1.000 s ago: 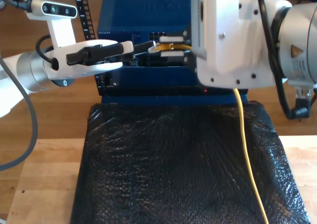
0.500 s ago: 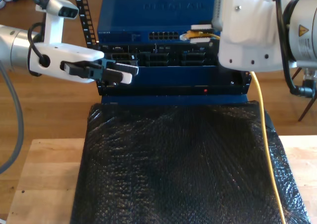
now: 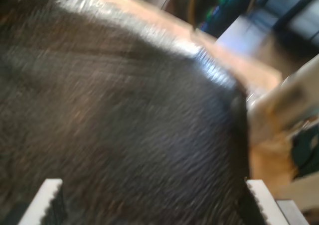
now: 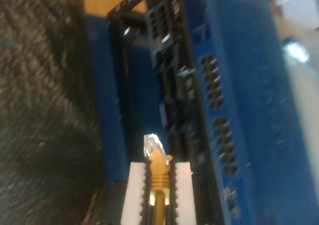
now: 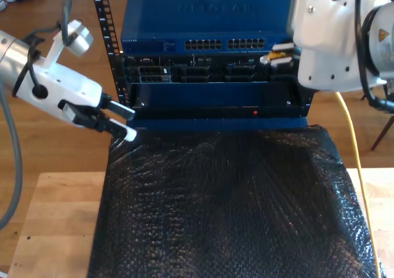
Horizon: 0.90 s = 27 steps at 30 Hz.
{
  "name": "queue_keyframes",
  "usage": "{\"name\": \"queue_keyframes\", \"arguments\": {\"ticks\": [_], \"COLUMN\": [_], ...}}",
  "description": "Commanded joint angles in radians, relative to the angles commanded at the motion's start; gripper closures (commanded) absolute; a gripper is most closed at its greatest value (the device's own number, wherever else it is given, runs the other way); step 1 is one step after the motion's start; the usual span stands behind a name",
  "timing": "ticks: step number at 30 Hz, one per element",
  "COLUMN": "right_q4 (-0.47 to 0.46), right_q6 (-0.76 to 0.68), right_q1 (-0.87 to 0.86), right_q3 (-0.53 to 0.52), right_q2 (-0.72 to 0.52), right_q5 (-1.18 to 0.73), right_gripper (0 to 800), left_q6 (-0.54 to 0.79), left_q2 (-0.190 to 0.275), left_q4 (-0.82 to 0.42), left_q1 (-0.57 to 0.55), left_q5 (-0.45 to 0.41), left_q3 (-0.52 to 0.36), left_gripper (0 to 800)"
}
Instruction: Grab the cable and plug it in
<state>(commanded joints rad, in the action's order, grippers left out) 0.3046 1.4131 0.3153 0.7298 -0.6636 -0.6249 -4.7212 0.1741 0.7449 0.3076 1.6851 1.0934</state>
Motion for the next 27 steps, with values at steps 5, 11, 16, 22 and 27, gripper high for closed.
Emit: {"name": "queue_keyframes", "arguments": {"ticks": [5,11,16,22,27], "right_q4": [-0.086,-0.098,-0.100,-0.121,-0.155], "right_q6": [-0.095,-0.140,-0.173,-0.186,-0.224], "right_q1": [0.000,0.000,-0.002,-0.005,-0.005], "right_q3": [0.005,0.012,0.051,0.078,0.091], "right_q2": [0.041,0.097,0.157,0.201,0.253], "right_q5": [-0.051,-0.077,-0.132,-0.155,-0.180], "right_gripper": [797,797,797,797,797], "left_q6": [0.101,0.166,0.272,0.428,0.557], "left_q2": [0.031,0.058,0.060,0.098,0.130], "left_q4": [-0.144,-0.290,-0.381,-0.454,-0.519], "left_q1": [0.000,0.037,0.137,0.224,0.310], "left_q5": [-0.034,-0.032,-0.032,-0.031,-0.032], "left_q3": [-0.005,-0.009,-0.025,-0.101,-0.195], "left_gripper": [1,1,1,0,0]}}
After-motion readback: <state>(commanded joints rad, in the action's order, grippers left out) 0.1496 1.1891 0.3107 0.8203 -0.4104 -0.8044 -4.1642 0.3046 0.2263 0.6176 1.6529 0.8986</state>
